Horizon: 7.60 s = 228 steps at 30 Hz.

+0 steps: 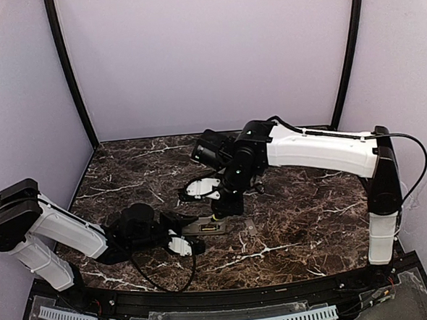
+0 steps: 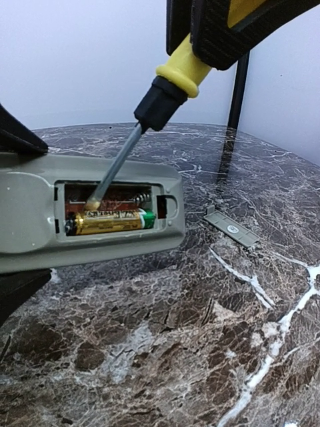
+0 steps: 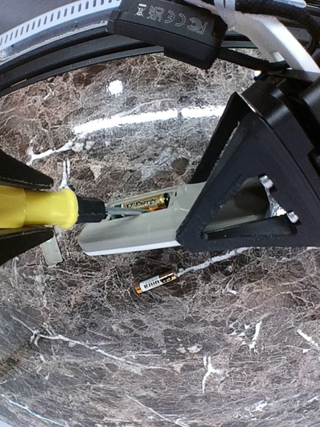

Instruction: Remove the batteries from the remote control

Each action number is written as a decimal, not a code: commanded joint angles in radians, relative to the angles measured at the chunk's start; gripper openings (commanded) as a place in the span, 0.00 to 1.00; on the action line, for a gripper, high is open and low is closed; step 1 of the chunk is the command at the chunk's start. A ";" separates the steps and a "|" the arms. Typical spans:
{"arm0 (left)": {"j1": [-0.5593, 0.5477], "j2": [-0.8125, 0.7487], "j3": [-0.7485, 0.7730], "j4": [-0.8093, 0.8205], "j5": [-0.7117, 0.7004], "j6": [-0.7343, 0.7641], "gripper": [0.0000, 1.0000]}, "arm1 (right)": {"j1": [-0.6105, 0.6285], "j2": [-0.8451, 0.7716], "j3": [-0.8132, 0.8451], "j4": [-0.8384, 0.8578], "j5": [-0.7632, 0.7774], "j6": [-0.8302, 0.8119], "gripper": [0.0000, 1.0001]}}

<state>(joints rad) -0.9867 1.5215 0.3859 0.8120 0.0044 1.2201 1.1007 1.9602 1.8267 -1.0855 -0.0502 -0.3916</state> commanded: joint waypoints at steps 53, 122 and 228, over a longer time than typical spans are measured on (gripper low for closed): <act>-0.005 -0.079 0.027 -0.117 0.040 0.037 0.00 | -0.052 -0.009 -0.059 -0.032 0.076 0.021 0.00; 0.001 -0.318 0.084 -0.263 -0.305 -0.454 0.00 | -0.144 -0.464 -0.482 0.487 0.000 0.307 0.00; 0.004 -0.473 0.108 -0.948 -0.643 -1.848 0.94 | -0.338 0.101 -0.607 1.216 -0.278 0.919 0.32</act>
<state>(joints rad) -0.9855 1.0470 0.4946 -0.1360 -0.6350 -0.6392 0.7692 2.0464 1.1973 0.1566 -0.3550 0.5335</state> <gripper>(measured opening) 0.940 0.303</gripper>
